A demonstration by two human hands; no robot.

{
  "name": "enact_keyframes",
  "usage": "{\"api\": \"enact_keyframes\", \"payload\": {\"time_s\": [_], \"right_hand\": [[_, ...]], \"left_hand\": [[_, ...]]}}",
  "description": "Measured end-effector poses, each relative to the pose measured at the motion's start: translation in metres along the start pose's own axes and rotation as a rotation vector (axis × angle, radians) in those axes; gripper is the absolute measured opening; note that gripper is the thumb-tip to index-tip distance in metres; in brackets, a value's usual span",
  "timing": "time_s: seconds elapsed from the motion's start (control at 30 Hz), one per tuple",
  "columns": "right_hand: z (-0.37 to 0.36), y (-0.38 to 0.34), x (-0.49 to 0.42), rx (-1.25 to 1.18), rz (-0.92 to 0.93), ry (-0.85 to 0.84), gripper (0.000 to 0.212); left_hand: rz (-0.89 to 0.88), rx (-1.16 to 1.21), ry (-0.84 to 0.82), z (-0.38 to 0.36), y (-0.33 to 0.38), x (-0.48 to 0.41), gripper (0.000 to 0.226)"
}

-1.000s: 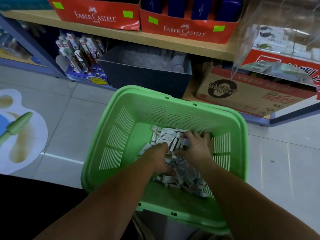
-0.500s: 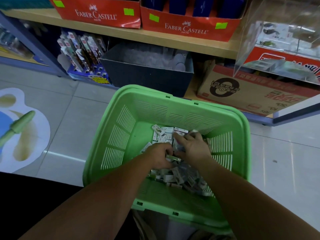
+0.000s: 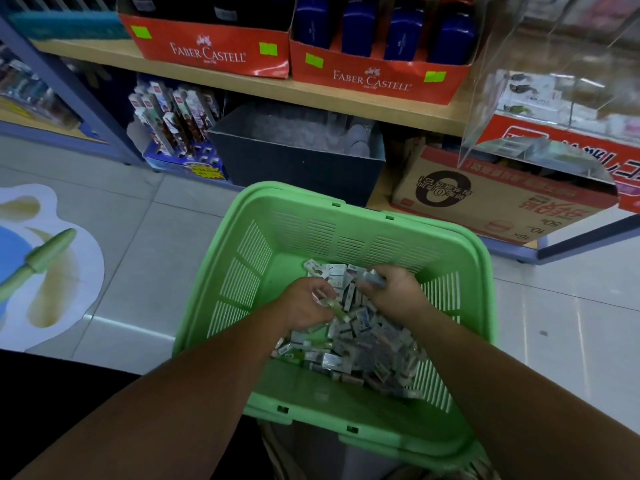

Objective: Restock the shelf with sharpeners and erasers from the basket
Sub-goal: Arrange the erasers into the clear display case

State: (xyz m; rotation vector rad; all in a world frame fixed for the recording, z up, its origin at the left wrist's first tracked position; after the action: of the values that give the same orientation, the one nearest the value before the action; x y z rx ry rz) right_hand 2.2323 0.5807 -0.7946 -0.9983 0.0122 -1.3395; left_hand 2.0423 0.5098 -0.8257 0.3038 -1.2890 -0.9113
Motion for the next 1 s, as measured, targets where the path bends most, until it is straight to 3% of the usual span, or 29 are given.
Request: {"api": "enact_keyframes", "payload": {"time_s": [0.1,0.23,0.37,0.47,0.6,0.8,0.87,1.0], "right_hand": [[0.010,-0.018,0.011,-0.127,-0.013,0.017,0.040],[0.030,-0.057,0.035,-0.220,0.038,0.011,0.025],[0.058,-0.085,0.064,-0.587,0.021,-0.036,0.011],[0.079,-0.100,0.084,-0.733,-0.034,-0.067,0.018],[0.123,-0.123,0.111,-0.563,0.033,0.020,0.050],[0.173,-0.164,0.163,-0.535,0.224,-0.272,0.035],[0.183,-0.171,0.173,-0.511,0.258,-0.289,0.029],[0.202,-0.169,0.180,-0.604,0.191,-0.218,0.043]], "left_hand": [[-0.018,0.028,0.047,0.011,0.013,0.010,0.026],[-0.068,0.057,0.094,0.027,0.041,0.032,0.026],[-0.162,0.043,0.118,0.045,0.081,0.068,0.025],[-0.262,0.004,0.112,0.060,0.116,0.102,0.025],[-0.337,-0.052,0.086,0.080,0.166,0.148,0.025],[-0.466,0.011,-0.014,0.090,0.226,0.199,0.031],[-0.500,0.041,-0.059,0.088,0.240,0.208,0.033],[-0.536,0.097,-0.079,0.081,0.257,0.207,0.038]]}}
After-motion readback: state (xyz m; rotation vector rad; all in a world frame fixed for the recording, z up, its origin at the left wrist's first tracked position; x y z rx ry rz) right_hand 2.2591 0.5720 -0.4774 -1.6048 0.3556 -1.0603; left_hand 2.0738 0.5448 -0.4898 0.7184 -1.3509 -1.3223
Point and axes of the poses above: each hand's wrist, its own x-axis away from the middle knuckle, its own z-axis out of the back of the hand, y = z × x, the point moved 3 cm from there along -x, towards the middle knuckle, and after that the axes turned 4 degrees about z, right-handed, at the moved point
